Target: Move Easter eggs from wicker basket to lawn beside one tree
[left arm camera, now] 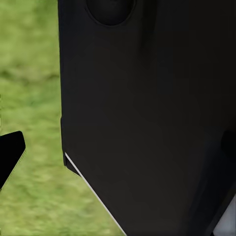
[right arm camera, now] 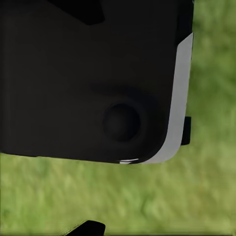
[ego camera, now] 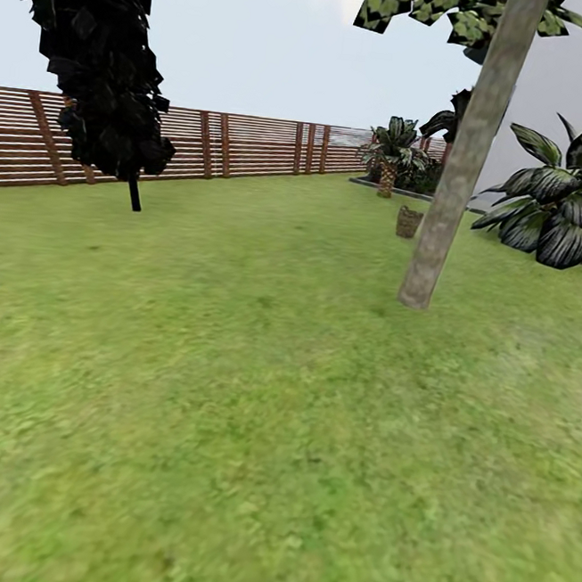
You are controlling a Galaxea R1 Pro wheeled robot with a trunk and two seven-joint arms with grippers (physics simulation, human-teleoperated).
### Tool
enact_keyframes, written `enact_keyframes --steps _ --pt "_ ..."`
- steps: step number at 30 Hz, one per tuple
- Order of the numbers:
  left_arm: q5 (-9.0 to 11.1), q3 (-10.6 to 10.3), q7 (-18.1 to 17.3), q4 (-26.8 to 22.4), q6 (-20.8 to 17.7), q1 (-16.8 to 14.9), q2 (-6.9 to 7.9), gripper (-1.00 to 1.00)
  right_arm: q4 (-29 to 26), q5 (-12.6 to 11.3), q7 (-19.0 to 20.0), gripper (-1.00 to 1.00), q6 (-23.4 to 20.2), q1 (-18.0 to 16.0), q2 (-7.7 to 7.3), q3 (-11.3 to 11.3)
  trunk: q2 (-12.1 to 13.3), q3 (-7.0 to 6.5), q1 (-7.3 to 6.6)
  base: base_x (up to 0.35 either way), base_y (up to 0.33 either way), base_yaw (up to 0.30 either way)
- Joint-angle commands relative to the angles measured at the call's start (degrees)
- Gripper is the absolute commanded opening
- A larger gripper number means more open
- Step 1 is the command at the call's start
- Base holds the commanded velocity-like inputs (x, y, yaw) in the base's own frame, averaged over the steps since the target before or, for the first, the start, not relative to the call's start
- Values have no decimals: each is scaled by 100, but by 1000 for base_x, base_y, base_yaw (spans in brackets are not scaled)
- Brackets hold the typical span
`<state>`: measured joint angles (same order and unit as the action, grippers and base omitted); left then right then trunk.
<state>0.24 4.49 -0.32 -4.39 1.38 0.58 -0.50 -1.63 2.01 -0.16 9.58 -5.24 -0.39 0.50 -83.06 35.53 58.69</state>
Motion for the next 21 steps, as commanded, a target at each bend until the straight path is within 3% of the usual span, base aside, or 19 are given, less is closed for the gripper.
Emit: enact_keyframes --steps 1,21 --pt "2 43 -3 -10 6 4 -2 100 5 20 -1 100 18 -3 -3 3 -2 4 4 339 0 0" --pt "2 43 -3 -10 4 4 -2 100 14 55 -1 100 9 -3 -37 3 -2 4 4 339 0 0"
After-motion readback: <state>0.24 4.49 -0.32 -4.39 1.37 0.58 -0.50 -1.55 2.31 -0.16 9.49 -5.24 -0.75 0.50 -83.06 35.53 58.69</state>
